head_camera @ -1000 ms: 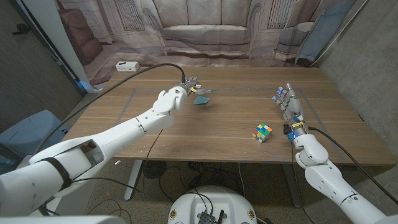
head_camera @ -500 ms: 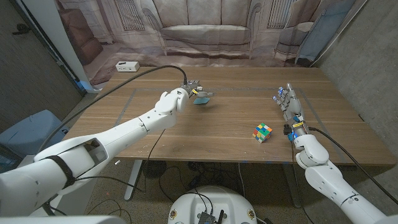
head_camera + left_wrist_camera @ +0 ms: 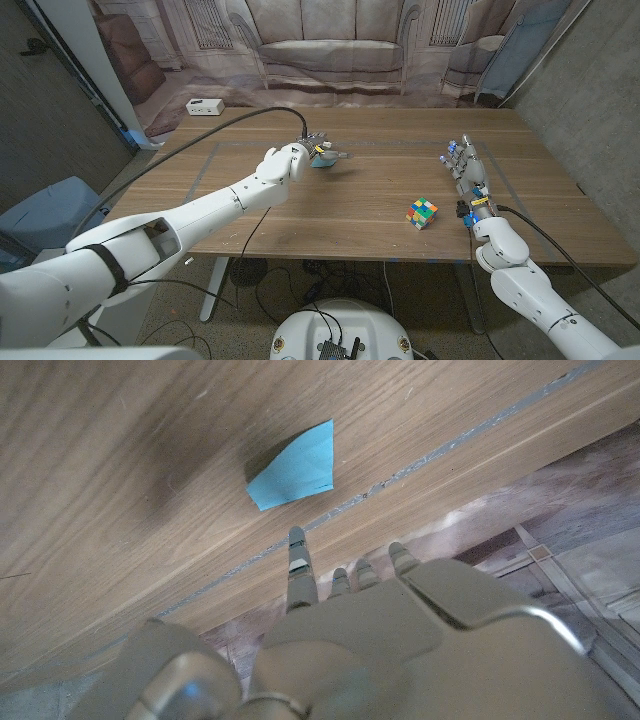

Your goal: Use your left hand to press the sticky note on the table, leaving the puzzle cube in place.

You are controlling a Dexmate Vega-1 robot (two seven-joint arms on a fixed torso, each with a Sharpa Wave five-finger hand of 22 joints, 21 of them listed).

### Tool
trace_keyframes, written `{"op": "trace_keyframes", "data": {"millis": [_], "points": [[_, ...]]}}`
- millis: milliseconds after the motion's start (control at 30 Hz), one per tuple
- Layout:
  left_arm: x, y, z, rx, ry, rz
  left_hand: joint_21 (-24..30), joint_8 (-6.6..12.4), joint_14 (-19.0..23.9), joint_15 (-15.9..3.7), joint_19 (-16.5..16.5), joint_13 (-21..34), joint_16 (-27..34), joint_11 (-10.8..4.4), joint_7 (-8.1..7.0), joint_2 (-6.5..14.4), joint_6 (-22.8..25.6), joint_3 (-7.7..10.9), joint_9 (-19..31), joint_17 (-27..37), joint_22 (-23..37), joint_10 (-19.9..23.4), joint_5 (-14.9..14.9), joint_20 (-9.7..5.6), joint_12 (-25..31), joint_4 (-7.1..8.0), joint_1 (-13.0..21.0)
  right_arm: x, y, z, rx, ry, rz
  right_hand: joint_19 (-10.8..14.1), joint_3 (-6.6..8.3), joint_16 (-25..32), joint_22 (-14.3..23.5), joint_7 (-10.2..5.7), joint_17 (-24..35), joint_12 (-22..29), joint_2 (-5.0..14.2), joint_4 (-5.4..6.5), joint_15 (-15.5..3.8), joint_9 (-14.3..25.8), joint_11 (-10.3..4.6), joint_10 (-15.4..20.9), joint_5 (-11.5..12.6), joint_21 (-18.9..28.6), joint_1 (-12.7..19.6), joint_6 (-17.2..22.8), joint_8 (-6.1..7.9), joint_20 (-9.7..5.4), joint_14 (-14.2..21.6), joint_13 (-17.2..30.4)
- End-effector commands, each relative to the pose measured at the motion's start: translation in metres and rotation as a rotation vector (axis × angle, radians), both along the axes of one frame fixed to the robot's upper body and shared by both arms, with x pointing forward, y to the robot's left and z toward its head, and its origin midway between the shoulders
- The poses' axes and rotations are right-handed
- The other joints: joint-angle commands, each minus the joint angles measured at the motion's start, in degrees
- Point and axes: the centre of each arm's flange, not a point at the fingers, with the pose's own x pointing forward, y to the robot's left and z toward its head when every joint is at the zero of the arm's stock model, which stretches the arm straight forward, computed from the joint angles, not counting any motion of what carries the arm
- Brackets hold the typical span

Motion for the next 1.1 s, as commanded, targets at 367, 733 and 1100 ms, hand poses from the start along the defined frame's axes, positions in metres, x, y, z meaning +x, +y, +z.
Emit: {"op": "trace_keyframes", "data": {"millis": [367,733,1100], "points": [[0.007,-0.017,-0.014,0.052,0.01,-0.002,0.6,-0.76,-9.8,0.26,-15.0,0.0,0.1,-0.32,-0.47,0.3,-2.4,-0.66,0.1,0.2,0.2,-5.0,0.7,-0.53,0.1,0.43,0.1,-0.003,-0.002,0.0,0.005,0.0,-0.001,0.4,0.1,0.2,0.2,-0.24,0.0,0.0,0.23,-0.46,0.31,0.1,0.05,0.4,0.3,-0.1,-0.2,0.2,0.07,0.09,0.2,0.1],[0.013,-0.018,-0.017,0.053,0.02,0.002,0.7,-1.12,-10.2,0.17,-15.3,0.0,0.1,-0.47,-1.15,0.6,-4.8,-0.98,0.1,0.2,0.2,-5.9,0.8,-0.53,0.0,0.64,0.2,-0.005,-0.004,-0.001,0.0,-0.001,-0.005,0.4,0.06,0.2,0.2,-0.25,-0.1,0.0,0.25,-0.52,0.28,0.1,0.1,0.4,0.3,-0.2,-0.2,0.2,0.06,0.14,0.1,0.1],[0.02,-0.017,-0.02,0.058,0.039,0.017,0.7,-0.81,-10.5,0.29,-15.5,0.0,0.1,-0.27,-1.19,0.9,-5.2,-1.18,0.1,0.2,0.2,-6.5,0.9,-0.68,0.0,0.77,0.3,-0.004,-0.003,-0.002,0.008,0.009,-0.008,0.4,0.03,0.2,0.2,-0.2,-0.1,-0.1,0.3,-0.57,0.26,0.1,0.14,0.4,0.3,-0.3,-0.2,0.3,0.08,0.17,0.2,0.1]]}}
